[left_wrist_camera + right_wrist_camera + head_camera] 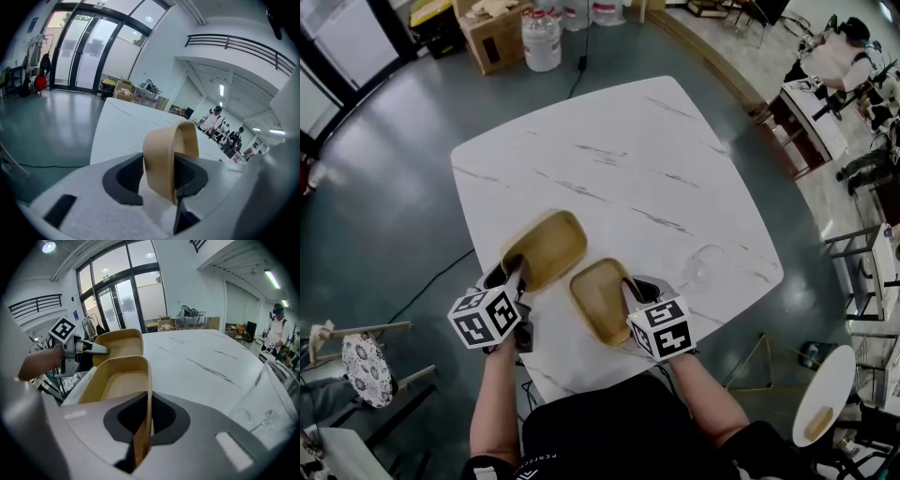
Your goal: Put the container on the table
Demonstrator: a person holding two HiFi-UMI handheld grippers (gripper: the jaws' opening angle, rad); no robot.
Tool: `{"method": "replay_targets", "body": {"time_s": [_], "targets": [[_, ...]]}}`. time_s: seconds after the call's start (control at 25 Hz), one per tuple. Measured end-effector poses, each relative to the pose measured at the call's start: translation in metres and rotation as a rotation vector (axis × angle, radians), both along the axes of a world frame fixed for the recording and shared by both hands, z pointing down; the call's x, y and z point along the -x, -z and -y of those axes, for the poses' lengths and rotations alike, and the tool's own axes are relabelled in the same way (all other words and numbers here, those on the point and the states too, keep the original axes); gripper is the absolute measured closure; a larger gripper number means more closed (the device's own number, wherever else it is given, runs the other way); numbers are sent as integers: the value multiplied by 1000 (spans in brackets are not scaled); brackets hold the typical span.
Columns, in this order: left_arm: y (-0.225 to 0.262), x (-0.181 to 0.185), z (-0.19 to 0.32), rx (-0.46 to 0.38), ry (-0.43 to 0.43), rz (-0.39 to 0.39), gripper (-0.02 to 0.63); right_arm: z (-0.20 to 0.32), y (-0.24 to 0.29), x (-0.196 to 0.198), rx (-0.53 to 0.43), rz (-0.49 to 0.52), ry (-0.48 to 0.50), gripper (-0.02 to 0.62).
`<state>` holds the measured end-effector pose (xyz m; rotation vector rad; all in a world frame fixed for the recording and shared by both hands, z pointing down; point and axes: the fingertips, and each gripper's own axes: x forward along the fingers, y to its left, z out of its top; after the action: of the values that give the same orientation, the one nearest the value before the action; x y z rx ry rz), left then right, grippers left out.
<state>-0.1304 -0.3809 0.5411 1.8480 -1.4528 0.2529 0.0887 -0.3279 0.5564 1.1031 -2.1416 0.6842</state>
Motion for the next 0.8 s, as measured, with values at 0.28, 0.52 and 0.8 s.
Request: {"method": "replay_targets", "body": {"time_s": [0.28, 0.52, 0.8], "targets": [[-6, -1, 4, 18, 3, 20, 446, 4, -4, 1, 8, -8, 6, 589], [-7, 2, 9, 8, 12, 44, 403, 6, -6, 4, 8, -11, 16, 588], [-13, 3, 9, 19, 12, 90, 328, 9, -5, 11, -5, 19, 30, 526]]}}
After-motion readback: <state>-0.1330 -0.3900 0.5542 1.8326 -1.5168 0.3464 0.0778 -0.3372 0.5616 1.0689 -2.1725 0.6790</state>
